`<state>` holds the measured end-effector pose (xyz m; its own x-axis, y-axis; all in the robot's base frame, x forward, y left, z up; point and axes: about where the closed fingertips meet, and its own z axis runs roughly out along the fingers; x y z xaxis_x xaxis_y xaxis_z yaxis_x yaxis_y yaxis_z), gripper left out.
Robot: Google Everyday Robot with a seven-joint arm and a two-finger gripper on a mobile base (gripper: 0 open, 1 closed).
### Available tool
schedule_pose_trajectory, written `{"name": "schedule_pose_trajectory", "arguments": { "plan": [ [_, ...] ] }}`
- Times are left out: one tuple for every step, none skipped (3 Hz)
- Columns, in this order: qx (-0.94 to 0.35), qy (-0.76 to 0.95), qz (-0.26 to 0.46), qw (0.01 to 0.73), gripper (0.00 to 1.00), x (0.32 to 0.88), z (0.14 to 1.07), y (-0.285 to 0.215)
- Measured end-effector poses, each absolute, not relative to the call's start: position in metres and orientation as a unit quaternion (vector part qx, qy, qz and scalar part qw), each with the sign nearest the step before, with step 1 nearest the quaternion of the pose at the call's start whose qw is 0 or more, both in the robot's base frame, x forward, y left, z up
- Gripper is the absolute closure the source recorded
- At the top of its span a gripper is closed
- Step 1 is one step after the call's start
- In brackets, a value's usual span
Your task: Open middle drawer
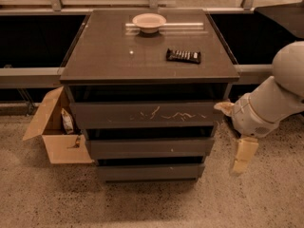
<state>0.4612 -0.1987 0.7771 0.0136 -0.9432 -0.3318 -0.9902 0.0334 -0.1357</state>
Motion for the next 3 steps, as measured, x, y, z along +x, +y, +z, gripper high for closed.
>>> {"name": "schedule_pose_trajectory", "arguments": {
  "plan": [
    [-0.709,0.682,0.081,0.16,0.0,0.462,0.731,-0.199],
    [-0.715,0.669,0.109,0.171,0.0,0.466,0.671,-0.192],
    [-0.715,0.669,0.109,0.17,0.0,0.466,0.67,-0.191]
  ]
}}
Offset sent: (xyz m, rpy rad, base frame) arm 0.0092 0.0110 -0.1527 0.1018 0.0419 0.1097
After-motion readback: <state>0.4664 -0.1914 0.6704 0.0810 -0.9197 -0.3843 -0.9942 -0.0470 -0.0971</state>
